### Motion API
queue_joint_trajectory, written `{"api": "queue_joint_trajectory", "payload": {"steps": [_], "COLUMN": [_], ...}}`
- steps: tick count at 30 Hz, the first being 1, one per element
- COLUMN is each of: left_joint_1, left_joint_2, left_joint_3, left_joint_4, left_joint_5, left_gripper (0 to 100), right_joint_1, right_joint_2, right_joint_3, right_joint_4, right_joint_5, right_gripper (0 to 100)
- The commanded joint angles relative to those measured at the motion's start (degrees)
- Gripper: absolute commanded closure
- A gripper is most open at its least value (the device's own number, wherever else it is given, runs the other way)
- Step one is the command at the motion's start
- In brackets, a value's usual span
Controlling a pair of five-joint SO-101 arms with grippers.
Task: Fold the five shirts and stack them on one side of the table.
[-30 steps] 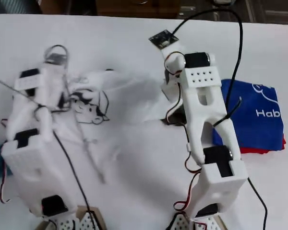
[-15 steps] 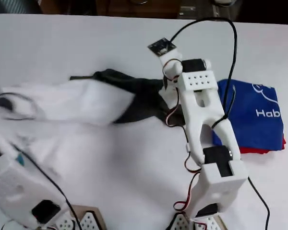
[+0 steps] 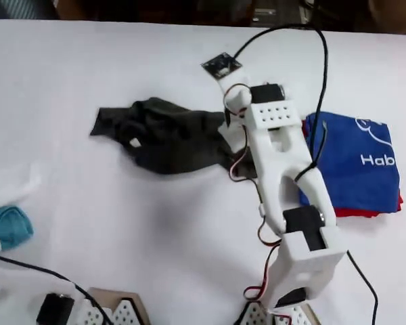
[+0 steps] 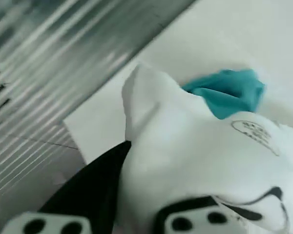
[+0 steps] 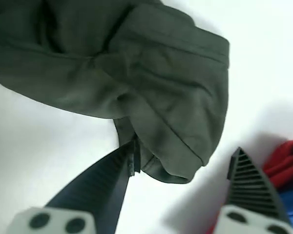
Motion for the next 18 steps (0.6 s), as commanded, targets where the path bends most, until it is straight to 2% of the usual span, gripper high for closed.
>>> {"api": "queue_joint_trajectory", "payload": {"steps": [1, 4, 11, 14, 18], "left_joint_1": [-5.0, -6.9, -7.2, -7.8, -7.6], "left_joint_2": [0.6, 4.5, 13.5, 13.5, 13.5], "left_joint_3": [-0.5, -0.4, -0.9, -1.3, -9.2], "left_joint_4": [-4.5, -6.9, -6.8, -6.2, -1.1], "left_joint_5": [3.0, 6.2, 5.3, 4.2, 7.5], "left_gripper": [97, 97, 96, 90, 75], "right_joint_1": [-2.0, -3.1, -4.2, -4.8, -6.5], "right_joint_2": [-4.0, -4.0, -4.0, -4.0, -4.0], "right_joint_3": [-0.2, -0.2, 1.1, 3.0, 3.3], "right_joint_4": [-0.6, -0.5, -0.7, -0.7, -1.2], "right_joint_5": [-0.4, -0.5, -0.5, -0.5, -0.5], "right_gripper": [70.4, 70.4, 70.4, 70.3, 70.2]}}
